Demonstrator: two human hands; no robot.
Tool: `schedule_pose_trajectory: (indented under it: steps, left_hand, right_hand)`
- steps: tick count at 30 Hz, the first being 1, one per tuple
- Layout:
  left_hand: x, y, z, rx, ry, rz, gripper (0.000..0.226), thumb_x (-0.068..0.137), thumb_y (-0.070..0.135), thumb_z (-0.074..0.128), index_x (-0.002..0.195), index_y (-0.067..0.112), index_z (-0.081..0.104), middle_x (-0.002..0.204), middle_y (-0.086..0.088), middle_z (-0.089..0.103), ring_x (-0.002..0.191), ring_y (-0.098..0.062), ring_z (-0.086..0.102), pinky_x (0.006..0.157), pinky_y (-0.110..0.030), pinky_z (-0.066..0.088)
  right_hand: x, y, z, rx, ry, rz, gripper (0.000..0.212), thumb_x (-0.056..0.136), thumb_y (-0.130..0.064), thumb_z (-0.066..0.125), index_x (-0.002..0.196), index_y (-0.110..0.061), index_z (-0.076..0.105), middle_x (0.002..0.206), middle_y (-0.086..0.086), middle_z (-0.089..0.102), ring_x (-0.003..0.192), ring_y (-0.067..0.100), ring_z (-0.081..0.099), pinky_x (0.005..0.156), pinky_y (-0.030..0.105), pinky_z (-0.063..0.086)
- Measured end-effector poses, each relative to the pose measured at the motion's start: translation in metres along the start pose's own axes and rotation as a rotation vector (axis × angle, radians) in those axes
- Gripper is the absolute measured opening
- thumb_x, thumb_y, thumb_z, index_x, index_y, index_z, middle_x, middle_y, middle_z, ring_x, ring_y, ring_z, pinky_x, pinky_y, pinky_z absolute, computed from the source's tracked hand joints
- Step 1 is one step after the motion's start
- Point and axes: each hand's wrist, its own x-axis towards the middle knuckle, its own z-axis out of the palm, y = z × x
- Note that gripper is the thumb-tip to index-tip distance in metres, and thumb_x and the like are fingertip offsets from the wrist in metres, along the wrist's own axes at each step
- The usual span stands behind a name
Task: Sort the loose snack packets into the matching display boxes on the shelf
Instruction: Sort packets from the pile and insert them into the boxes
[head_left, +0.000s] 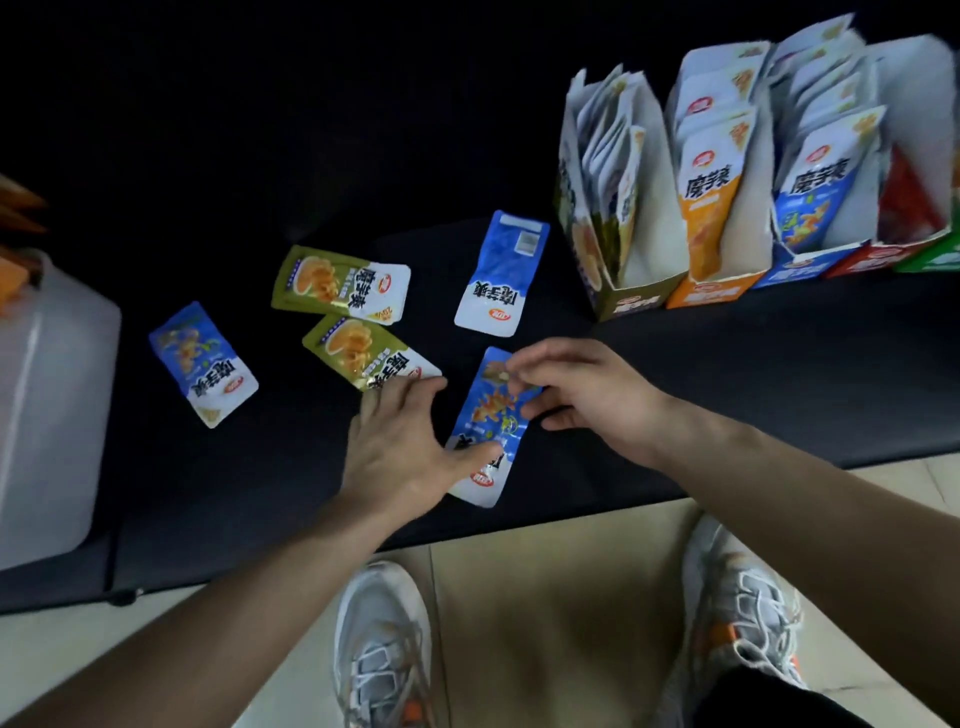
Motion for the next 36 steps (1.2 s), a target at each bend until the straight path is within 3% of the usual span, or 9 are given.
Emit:
schedule_pose_trajectory:
  steps: [4,12,18,22,24,27,29,32,36]
  left_hand:
    - [0.003,0.004,0.016,0.124,-0.004,0.008,0.098,0.066,0.074,0.072,0.144,0.026,0.038,0.142,0.001,0.033,0.133,-0.022,0.033,0.107,-0.038,0.033]
    - [0.008,-0.013,-0.016,-0.249,-0.092,-0.028,0.043,0.084,0.027,0.078,0.115,0.032,0.049,0.103,0.01,0.065,0.088,-0.018,0.064,0.076,-0.038,0.053]
    - [0.012,-0.026,-0.047,-0.389,-0.227,-0.006,0.038,0.085,0.013,0.077,0.111,0.036,0.065,0.108,0.022,0.068,0.093,-0.001,0.067,0.077,-0.025,0.057]
    - [0.019,-0.018,-0.058,-0.453,-0.278,0.031,0.044,0.077,0.006,0.084,0.107,0.034,0.069,0.103,0.019,0.069,0.099,0.007,0.064,0.078,-0.023,0.059]
    - [0.019,-0.013,-0.059,-0.51,-0.282,0.031,0.046,0.073,0.004,0.086,0.105,0.033,0.069,0.101,0.014,0.069,0.096,0.002,0.067,0.071,-0.022,0.059]
    - [0.02,-0.009,-0.055,-0.626,-0.121,-0.023,0.046,0.07,0.011,0.09,0.103,0.033,0.068,0.096,0.008,0.072,0.085,-0.004,0.071,0.071,-0.023,0.06]
    - [0.018,-0.008,-0.048,-0.923,-0.026,-0.109,0.044,0.069,0.013,0.09,0.105,0.025,0.067,0.096,0.002,0.075,0.087,-0.01,0.073,0.078,-0.031,0.06]
    - [0.012,0.0,-0.035,-1.367,-0.079,-0.125,0.038,0.079,0.007,0.079,0.114,0.008,0.064,0.105,-0.011,0.074,0.097,-0.026,0.072,0.083,-0.041,0.06]
    - [0.017,-0.002,-0.027,-1.199,0.02,-0.155,0.022,0.092,0.007,0.069,0.113,0.013,0.067,0.105,-0.009,0.077,0.097,-0.029,0.074,0.089,-0.051,0.059]
  right_hand:
    - [0.013,0.009,0.007,-0.051,0.013,0.065,0.013,0.096,-0.021,0.061,0.105,-0.019,0.071,0.099,0.003,0.075,0.08,0.016,0.068,0.078,0.037,0.05]
    - [0.021,0.012,0.01,-0.105,0.063,0.015,0.011,0.095,-0.02,0.064,0.102,-0.023,0.071,0.097,0.0,0.073,0.075,0.01,0.067,0.071,0.029,0.049]
    - [0.02,0.009,0.007,-0.201,0.085,-0.034,0.013,0.094,-0.021,0.067,0.106,-0.024,0.068,0.1,0.001,0.071,0.083,0.011,0.068,0.072,0.027,0.053]
    - [0.019,0.011,0.008,-0.297,0.088,-0.109,0.038,0.081,-0.029,0.081,0.115,-0.031,0.062,0.103,-0.006,0.063,0.085,0.005,0.063,0.069,0.02,0.05]
    - [0.018,0.013,0.01,-0.4,0.075,-0.143,0.044,0.078,-0.034,0.083,0.117,-0.038,0.062,0.106,-0.007,0.056,0.085,0.005,0.06,0.073,0.018,0.047]
    - [0.019,0.014,0.011,-0.496,0.06,-0.187,0.022,0.08,-0.037,0.081,0.098,-0.034,0.068,0.1,-0.008,0.057,0.079,0.001,0.057,0.07,0.016,0.043]
    - [0.02,0.014,0.012,-0.471,0.026,-0.18,0.015,0.083,-0.038,0.078,0.088,-0.027,0.068,0.09,-0.006,0.064,0.069,-0.002,0.056,0.065,0.016,0.043]
    - [0.022,0.012,0.02,-0.429,-0.048,-0.169,0.017,0.088,-0.039,0.073,0.089,-0.022,0.069,0.085,-0.003,0.07,0.067,0.002,0.058,0.065,0.026,0.049]
    - [0.033,-0.006,0.029,-0.561,-0.048,-0.273,0.027,0.098,-0.045,0.055,0.1,-0.022,0.069,0.093,-0.007,0.069,0.083,0.006,0.064,0.08,0.035,0.054]
